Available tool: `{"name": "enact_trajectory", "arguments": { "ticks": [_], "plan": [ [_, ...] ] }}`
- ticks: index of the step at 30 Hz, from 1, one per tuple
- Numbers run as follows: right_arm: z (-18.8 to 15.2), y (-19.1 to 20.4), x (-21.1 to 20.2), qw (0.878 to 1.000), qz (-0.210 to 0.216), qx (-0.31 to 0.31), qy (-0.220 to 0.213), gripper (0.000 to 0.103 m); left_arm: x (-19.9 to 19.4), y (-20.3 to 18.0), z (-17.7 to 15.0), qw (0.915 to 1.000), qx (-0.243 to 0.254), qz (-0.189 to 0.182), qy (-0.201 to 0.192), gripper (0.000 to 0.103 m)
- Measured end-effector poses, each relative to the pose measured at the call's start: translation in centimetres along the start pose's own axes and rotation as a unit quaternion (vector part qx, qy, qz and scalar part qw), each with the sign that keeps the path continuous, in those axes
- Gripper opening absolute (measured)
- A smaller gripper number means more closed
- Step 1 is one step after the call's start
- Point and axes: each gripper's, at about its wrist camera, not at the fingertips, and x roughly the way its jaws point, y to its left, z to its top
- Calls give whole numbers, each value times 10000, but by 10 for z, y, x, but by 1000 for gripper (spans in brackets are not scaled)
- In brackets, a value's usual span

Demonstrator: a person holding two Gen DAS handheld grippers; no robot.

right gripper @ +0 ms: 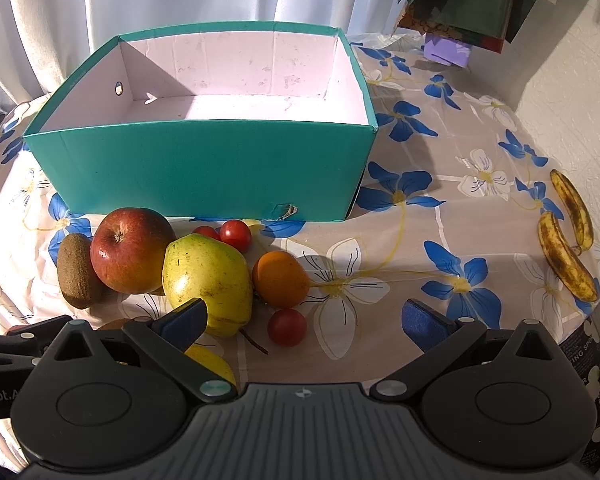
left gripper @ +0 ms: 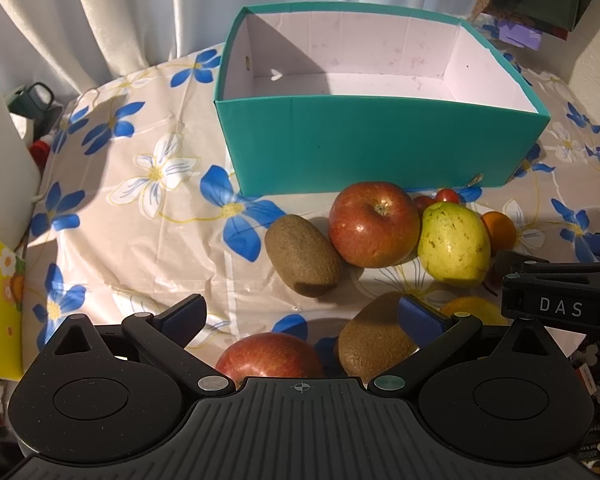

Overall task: Organize fruits
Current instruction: 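Move both tools toward the fruit cluster in front of the teal box, then grasp the red apple with the left tool while the right tool grasps the yellow pear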

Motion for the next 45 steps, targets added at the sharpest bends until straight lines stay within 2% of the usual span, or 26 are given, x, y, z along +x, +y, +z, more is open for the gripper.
{"name": "enact_trajectory", "arguments": {
  "ticks": [23, 29, 35, 40, 45],
  "plan": [
    [0, -5, 1, 10000, 10, 88, 16, 103, 0, -1, 1, 9999, -100, -48, -60, 103],
    [0, -6, 2, 9999, 28, 112, 19, 103, 1, 0, 1, 9999, -152, 58, -56, 103],
    [-1, -11, 3, 9998, 44, 181, 20, 103, -16, 11, -2, 9986, -283, -112, -431, 103],
    [-2, -16, 3, 9996, 72, 255, 28, 103, -24, 24, -13, 9959, -268, -109, -857, 103],
    [-3, -20, 7, 9994, 117, 307, 85, 103, -7, 27, -32, 9992, 134, 101, -376, 103]
  ]
}}
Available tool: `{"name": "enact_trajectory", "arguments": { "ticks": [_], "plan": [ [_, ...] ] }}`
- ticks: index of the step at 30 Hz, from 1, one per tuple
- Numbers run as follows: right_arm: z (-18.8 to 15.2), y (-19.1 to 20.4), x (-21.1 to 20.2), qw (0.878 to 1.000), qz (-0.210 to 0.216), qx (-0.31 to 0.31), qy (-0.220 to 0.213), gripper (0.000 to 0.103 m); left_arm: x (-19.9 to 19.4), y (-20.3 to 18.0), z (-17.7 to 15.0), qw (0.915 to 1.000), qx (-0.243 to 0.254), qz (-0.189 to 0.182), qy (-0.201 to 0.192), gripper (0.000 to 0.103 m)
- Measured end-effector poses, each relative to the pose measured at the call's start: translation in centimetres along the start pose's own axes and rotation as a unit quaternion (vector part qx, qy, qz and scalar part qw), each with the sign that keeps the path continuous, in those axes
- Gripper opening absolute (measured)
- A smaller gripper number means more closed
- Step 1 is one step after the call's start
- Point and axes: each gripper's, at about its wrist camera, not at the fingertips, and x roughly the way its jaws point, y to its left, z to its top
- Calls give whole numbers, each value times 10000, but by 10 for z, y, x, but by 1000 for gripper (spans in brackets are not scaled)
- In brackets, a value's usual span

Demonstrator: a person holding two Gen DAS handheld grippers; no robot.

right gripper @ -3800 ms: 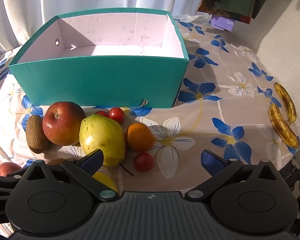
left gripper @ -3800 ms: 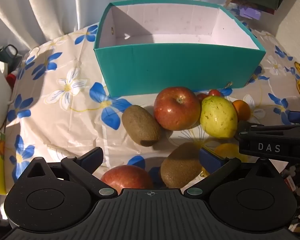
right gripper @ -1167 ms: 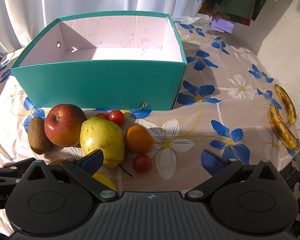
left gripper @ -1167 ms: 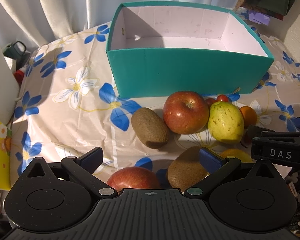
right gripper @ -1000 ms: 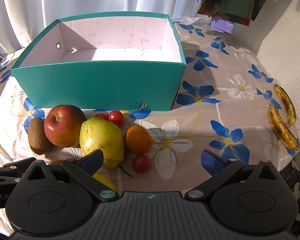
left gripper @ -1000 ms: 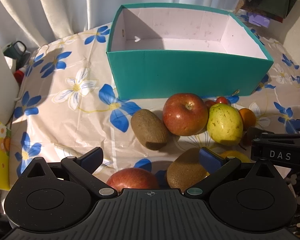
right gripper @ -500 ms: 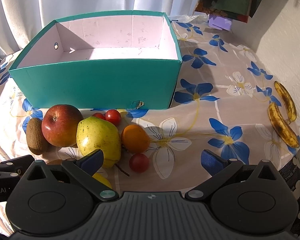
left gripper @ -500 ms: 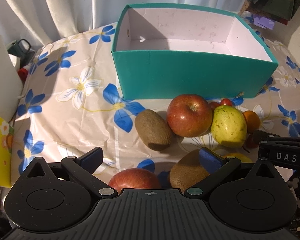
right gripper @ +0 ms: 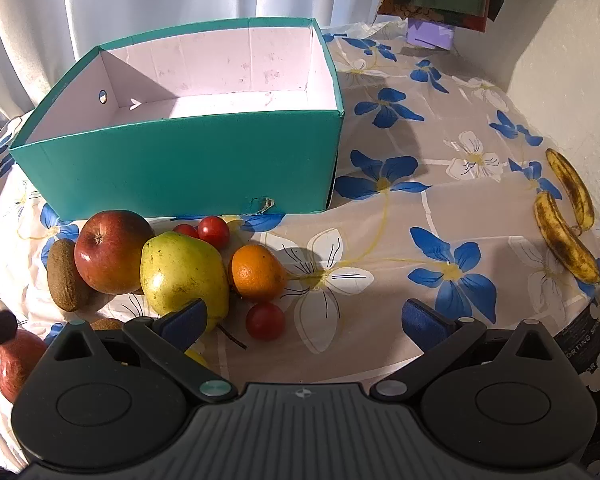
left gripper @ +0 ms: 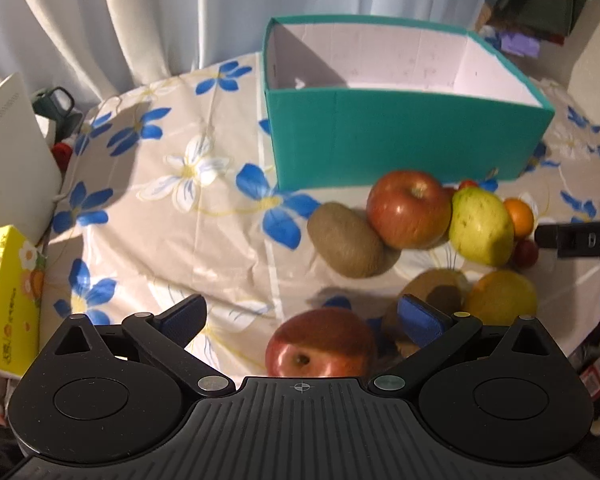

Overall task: Organize fruits
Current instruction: 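Grasp the red apple with the left tool while the right tool grasps the yellow pear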

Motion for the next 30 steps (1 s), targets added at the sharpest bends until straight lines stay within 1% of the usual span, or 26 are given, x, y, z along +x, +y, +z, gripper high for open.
{"name": "enact_trajectory", "arguments": {
  "ticks": [1, 3, 5, 7, 9, 10, 13, 17, 20, 24, 25, 26, 27, 28, 30],
  "plan": [
    [0, 0, 1, 10000, 13, 4, 12, 103, 1, 0, -4, 10000, 58, 48, -16, 103],
    [0, 0, 3, 10000, 38, 18, 44, 103, 3, 2, -11, 9999, 118, -6, -34, 103],
    [-1, -1, 4, 9999, 69, 24, 70, 103, 4, 7, -14, 10000, -41, -85, -25, 103],
    [-1, 0, 5, 9999, 92, 4, 75, 103, 3, 11, -17, 9996, -173, -162, -169, 103],
    [-2, 1, 5, 9999, 94, -10, 83, 103, 2, 11, -18, 9995, -109, -127, -282, 103],
    [-3, 1, 4, 9999, 98, -7, 84, 103, 2, 9, -19, 9995, -2, -98, -297, 103],
    [-4, -1, 3, 9999, 106, 16, 97, 103, 6, 7, -21, 9994, 278, -69, -198, 103],
    [-5, -5, 1, 9999, 99, 27, 56, 103, 11, 9, -21, 9987, 358, -334, -104, 103],
    [-6, -7, -2, 9999, 126, 39, -5, 103, 15, 8, -23, 9978, 536, -382, -77, 103],
    [-7, -9, -4, 9998, 153, 79, -69, 103, 19, 10, -23, 9965, 557, -623, 34, 103],
    [-7, -9, -4, 9998, 156, 81, -69, 103, 21, 9, -23, 9961, 618, -630, 63, 101],
    [-7, -9, -4, 9998, 157, 84, -71, 103, 23, 8, -23, 9954, 681, -661, 100, 90],
    [-7, -9, -4, 9998, 156, 85, -77, 103, 26, 9, -23, 9944, 695, -773, 211, 85],
    [-7, -9, -4, 9998, 159, 84, -75, 103, 28, 9, -23, 9930, 676, -911, 329, 75],
    [-6, -9, -5, 9998, 176, 74, -98, 103, 31, 9, -24, 9919, 713, -974, 407, 76]
  ]
}}
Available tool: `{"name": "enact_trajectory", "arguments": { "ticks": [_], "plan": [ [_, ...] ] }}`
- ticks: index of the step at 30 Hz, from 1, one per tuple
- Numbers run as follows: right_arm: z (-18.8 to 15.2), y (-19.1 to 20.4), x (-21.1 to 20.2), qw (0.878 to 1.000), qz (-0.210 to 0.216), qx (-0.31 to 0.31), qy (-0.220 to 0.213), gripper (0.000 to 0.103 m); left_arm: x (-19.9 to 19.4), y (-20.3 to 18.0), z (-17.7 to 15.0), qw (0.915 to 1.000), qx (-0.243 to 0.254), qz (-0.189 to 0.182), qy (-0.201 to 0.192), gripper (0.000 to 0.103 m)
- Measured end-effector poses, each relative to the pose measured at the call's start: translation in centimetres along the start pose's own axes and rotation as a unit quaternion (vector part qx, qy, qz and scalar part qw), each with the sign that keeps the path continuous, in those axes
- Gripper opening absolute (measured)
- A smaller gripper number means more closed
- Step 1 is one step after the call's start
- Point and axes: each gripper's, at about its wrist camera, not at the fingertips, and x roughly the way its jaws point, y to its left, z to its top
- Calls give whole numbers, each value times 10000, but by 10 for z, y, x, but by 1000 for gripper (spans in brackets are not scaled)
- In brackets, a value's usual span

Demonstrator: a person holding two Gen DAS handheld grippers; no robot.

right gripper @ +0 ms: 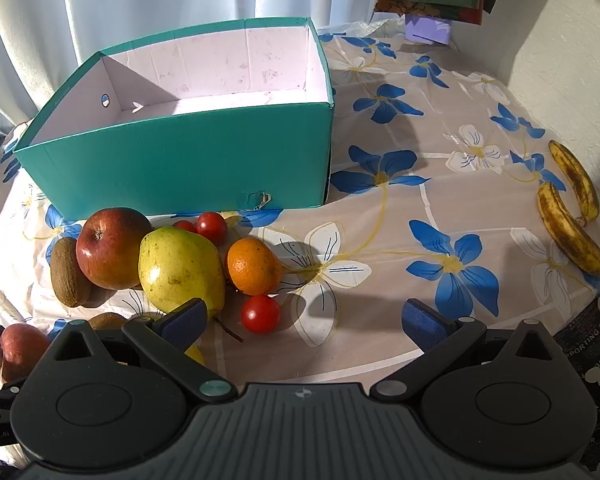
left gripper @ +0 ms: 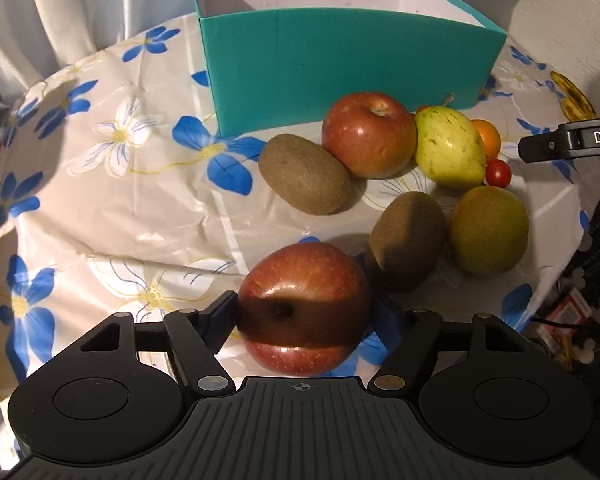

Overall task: Organize fruits
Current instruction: 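Grasp the red apple with the left tool while the right tool grasps the yellow pear, then carry the red apple into the teal box with the left tool and release it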

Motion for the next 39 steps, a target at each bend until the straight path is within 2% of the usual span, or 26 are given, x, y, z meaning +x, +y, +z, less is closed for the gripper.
{"name": "enact_trajectory", "arguments": {
  "ticks": [5, 9, 15, 20, 22, 26, 28, 32, 33, 39],
  "plan": [
    [-1, 2, -5, 9997, 83, -121, -201, 103, 3, 1, 3, 10000, 84, -38, 32, 75],
    [-8, 9, -8, 9964, 432, -588, -432, 103, 4, 4, 5, 10000, 16, -80, -30, 74],
    [-24, 24, -6, 9887, 978, -1115, -238, 103, -3, 8, 6, 9997, -198, -84, -129, 74],
    [-31, 37, -12, 9769, 1683, -1301, -201, 103, -10, 10, 10, 9989, -347, -135, -269, 74],
    [-31, 42, -9, 9740, 1822, -1347, -34, 103, -11, 12, 10, 9988, -373, -156, -287, 74],
    [-32, 52, 10, 9787, 1448, -1392, 436, 100, -13, 13, 10, 9986, -413, -144, -312, 74],
    [-32, 53, 14, 9769, 1576, -1338, 549, 86, -13, 13, 10, 9985, -417, -128, -321, 74],
    [-35, 63, 14, 9729, 1592, -1593, 529, 75, -14, 12, 12, 9984, -423, -132, -342, 74],
    [-35, 65, 15, 9724, 1588, -1623, 544, 69, -14, 11, 12, 9985, -413, -135, -345, 74],
    [-36, 71, 17, 9698, 1556, -1845, 344, 69, -12, 6, 17, 9986, -376, -160, -334, 74]
  ]
}}
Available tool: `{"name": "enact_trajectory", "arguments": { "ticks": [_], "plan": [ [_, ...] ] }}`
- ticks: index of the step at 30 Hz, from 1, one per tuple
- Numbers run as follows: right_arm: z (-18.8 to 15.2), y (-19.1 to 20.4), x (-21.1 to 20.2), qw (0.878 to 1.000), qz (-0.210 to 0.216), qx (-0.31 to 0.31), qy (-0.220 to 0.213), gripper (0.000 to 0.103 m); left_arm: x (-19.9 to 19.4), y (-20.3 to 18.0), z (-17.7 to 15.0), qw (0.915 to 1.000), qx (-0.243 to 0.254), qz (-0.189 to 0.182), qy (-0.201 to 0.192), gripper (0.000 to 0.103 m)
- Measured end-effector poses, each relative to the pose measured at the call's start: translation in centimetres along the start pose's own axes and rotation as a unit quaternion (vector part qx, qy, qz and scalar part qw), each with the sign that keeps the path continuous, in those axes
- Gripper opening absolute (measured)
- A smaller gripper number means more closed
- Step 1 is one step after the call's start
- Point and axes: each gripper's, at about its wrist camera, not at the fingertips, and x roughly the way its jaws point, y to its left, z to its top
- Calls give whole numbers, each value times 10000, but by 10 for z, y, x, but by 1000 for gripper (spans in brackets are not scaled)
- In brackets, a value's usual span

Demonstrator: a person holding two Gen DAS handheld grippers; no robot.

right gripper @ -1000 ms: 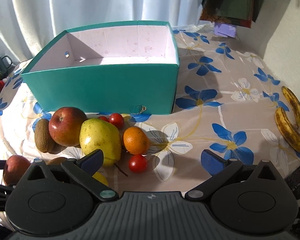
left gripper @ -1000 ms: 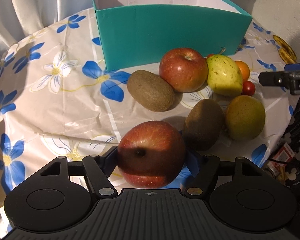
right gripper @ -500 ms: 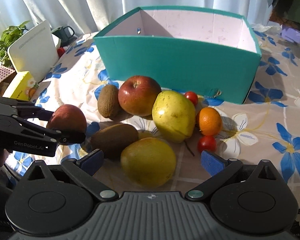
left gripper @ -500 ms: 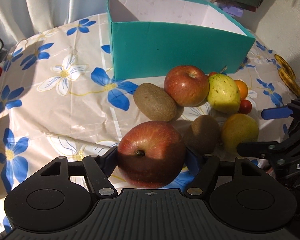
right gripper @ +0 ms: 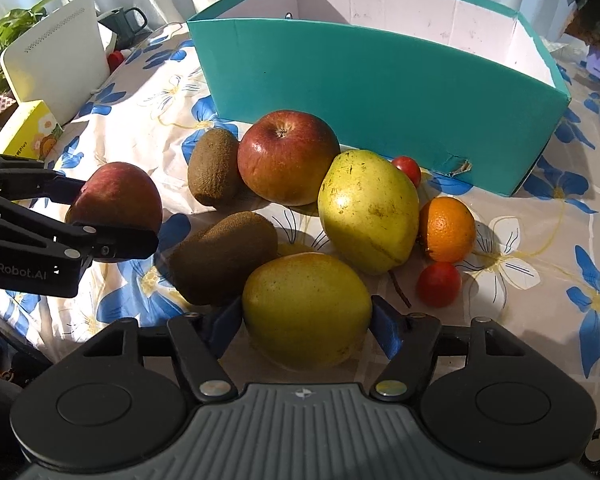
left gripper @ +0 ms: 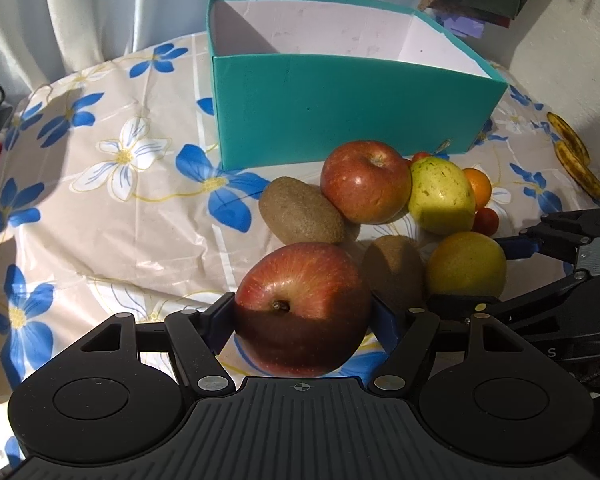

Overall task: Organize fruits
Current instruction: 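Carry the red apple into the teal box with the left tool and release it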

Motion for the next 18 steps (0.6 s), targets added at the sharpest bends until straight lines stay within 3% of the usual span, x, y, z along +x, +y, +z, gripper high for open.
{"name": "enact_trajectory", "arguments": {
  "ticks": [10, 18],
  "plan": [
    [-4, -1, 2, 9999, -66, -23, -109, 68, -6, -13, 14, 9999, 68, 111, -91, 74],
    [3, -20, -37, 9969, -255, 165, -723, 68, -27, -27, 71, 9967, -17, 477, -664, 74]
  ]
}}
